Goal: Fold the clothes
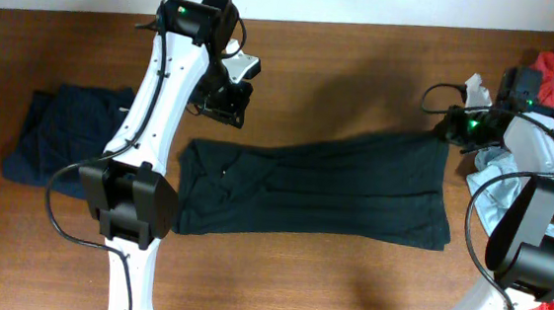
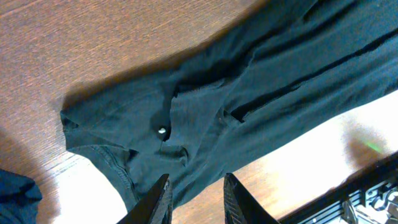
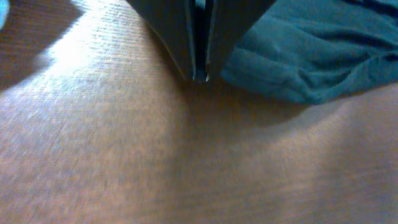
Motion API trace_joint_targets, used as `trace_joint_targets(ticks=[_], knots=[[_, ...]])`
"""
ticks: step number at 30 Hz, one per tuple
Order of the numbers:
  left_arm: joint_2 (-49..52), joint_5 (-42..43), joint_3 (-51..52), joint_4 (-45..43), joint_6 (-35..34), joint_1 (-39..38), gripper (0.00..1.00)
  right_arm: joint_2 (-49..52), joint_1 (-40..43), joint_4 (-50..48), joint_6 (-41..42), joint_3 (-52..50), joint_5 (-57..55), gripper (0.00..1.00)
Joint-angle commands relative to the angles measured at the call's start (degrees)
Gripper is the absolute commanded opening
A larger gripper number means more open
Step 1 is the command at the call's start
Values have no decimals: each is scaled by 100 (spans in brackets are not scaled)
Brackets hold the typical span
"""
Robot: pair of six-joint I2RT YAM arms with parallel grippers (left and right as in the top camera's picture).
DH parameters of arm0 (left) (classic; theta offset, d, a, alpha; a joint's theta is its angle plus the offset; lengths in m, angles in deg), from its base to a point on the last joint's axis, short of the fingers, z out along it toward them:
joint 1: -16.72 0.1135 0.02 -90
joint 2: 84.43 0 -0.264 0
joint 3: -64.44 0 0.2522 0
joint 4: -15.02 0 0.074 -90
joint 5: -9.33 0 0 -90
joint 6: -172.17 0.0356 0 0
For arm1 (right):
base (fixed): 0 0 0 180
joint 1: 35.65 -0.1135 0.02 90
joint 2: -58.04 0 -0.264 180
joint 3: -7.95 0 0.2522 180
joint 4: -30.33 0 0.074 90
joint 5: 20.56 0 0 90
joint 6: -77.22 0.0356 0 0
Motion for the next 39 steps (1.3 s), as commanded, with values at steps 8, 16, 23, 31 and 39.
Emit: trace_joint_targets(ticks=[8,16,23,31,39], knots=[[-195,-39,-105,7,76,63,28,-181,9,688,-214,236,195,4],[-448,-35,-133,186,70,382,27,-686,9,1292,-216,238,236,4],[-1261,-35,-133,186,72,911,27,-885,4,2243,-212,236,236,4],[-1825,-35,-133,184,72,1244,31,-885,-297,2745,254,225,-802,4],[-1908,-37,-133,184,72,1248,32,-885,-866,3375,1346,210,-2964,4]])
